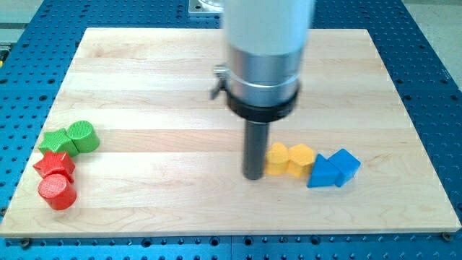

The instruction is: Place the yellow blocks above the blue blocks

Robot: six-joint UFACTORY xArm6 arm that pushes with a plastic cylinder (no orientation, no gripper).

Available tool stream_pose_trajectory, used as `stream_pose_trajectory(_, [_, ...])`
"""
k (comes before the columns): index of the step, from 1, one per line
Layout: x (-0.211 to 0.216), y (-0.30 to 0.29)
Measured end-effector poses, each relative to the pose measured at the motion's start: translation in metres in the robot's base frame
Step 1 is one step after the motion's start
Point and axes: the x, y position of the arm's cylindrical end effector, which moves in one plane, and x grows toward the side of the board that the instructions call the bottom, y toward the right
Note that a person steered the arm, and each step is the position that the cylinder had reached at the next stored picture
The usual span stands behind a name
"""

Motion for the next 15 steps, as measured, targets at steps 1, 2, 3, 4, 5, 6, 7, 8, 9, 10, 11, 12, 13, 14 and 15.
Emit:
stream_pose_trajectory(1, [-0.005, 0.004])
stream_pose_trajectory(2, [-0.005, 0.018])
stream_pose_trajectory(3, [-0.010, 0.009])
stream_pose_trajectory(4, [-0.028, -0.006])
stream_pose_trajectory(5, [-0.048, 0.001])
stream_pose_trajectory(6, [-0.036, 0.032])
stream_pose_trajectory(7, [-0.013, 0.080])
stream_pose_trajectory(8, [-0.015, 0.095])
stream_pose_trajectory(9, [-0.019, 0.064])
stream_pose_trajectory(10, [-0.036, 0.086])
stream_pose_trajectory(11, [-0.052, 0.119])
stream_pose_trajectory(12, [-0.047, 0.143])
stream_pose_trajectory(13, [-0.047, 0.098])
stream_pose_trajectory(14, [0.004, 0.043])
stream_pose_trajectory(15, [0.046, 0.020])
